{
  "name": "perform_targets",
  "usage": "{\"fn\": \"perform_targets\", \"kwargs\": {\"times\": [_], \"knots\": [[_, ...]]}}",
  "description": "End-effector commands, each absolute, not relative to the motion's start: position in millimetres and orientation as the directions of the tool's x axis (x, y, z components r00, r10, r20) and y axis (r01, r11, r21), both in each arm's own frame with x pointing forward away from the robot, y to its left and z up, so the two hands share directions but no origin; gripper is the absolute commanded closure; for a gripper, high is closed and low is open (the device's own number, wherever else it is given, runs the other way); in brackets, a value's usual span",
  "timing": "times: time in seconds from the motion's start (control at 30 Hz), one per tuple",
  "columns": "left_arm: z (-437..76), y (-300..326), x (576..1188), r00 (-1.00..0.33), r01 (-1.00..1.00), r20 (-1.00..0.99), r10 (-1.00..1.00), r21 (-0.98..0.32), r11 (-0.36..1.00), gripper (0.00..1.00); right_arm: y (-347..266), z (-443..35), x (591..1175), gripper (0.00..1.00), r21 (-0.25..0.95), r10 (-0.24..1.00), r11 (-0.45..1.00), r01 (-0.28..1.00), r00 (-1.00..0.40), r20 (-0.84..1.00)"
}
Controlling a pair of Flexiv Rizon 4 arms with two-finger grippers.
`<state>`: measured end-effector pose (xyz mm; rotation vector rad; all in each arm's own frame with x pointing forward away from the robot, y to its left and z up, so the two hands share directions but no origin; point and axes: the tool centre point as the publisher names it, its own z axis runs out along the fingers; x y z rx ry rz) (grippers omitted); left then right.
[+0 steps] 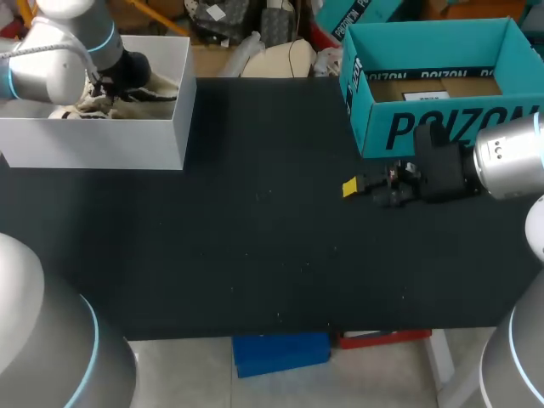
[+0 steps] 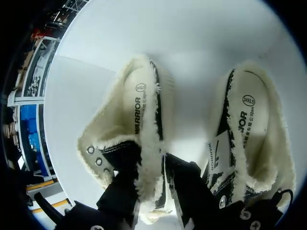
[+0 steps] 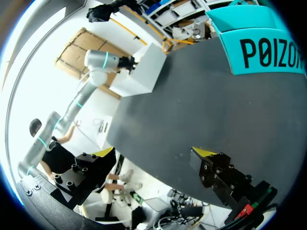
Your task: Take the shoe out of the shoebox, open the shoe tongue, remove and reinsert the insole, then place the shoe into the shoebox
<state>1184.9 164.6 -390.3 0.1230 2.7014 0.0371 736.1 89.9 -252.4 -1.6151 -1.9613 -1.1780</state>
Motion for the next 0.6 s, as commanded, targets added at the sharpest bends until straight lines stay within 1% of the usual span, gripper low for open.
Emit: {"fn": "perform_targets", "kwargs": {"times": [0.03, 0.07, 0.1, 0.13, 0.2, 0.27, 0.33, 0.37, 0.5, 0.6], "knots": [[-377, 163, 1180, -0.900, 0.101, -0.421, 0.112, 0.048, 0.994, 0.44, 91, -252, 737, 0.00, 0.378, 0.644, 0.011, 0.926, -0.296, 0.705], [-372, 161, 1179, -0.899, 0.114, -0.420, 0.124, 0.049, 0.992, 0.40, 91, -252, 737, 0.00, 0.378, 0.644, 0.011, 0.926, -0.296, 0.705], [-363, 158, 1175, -0.901, 0.121, -0.415, 0.126, 0.039, 0.992, 0.47, 91, -252, 737, 0.00, 0.378, 0.644, 0.011, 0.926, -0.296, 0.705], [-356, 156, 1173, -0.901, 0.128, -0.412, 0.133, 0.040, 0.991, 0.50, 91, -252, 737, 0.00, 0.378, 0.644, 0.011, 0.926, -0.296, 0.705], [-337, 150, 1167, -0.907, 0.147, -0.396, 0.143, 0.020, 0.989, 0.50, 91, -252, 737, 0.00, 0.378, 0.644, 0.011, 0.926, -0.296, 0.705], [-315, 143, 1160, -0.912, 0.146, -0.386, 0.137, 0.005, 0.989, 0.27, 91, -252, 737, 0.00, 0.378, 0.644, 0.011, 0.926, -0.296, 0.705], [-295, 139, 1155, -0.927, 0.136, -0.354, 0.123, -0.012, 0.991, 0.15, 91, -252, 737, 0.00, 0.378, 0.644, 0.011, 0.926, -0.296, 0.705], [-282, 133, 1148, -0.934, 0.131, -0.340, 0.110, -0.040, 0.991, 0.00, 91, -252, 737, 0.00, 0.378, 0.644, 0.011, 0.926, -0.296, 0.705], [-242, 118, 1127, -0.954, 0.048, -0.300, 0.013, -0.112, 0.993, 0.00, 91, -252, 737, 0.00, 0.378, 0.644, 0.011, 0.926, -0.296, 0.705], [-217, 101, 1103, -0.957, -0.041, -0.275, -0.095, -0.195, 0.980, 0.00, 91, -252, 737, 0.00, 0.378, 0.644, 0.011, 0.926, -0.296, 0.705]]}}
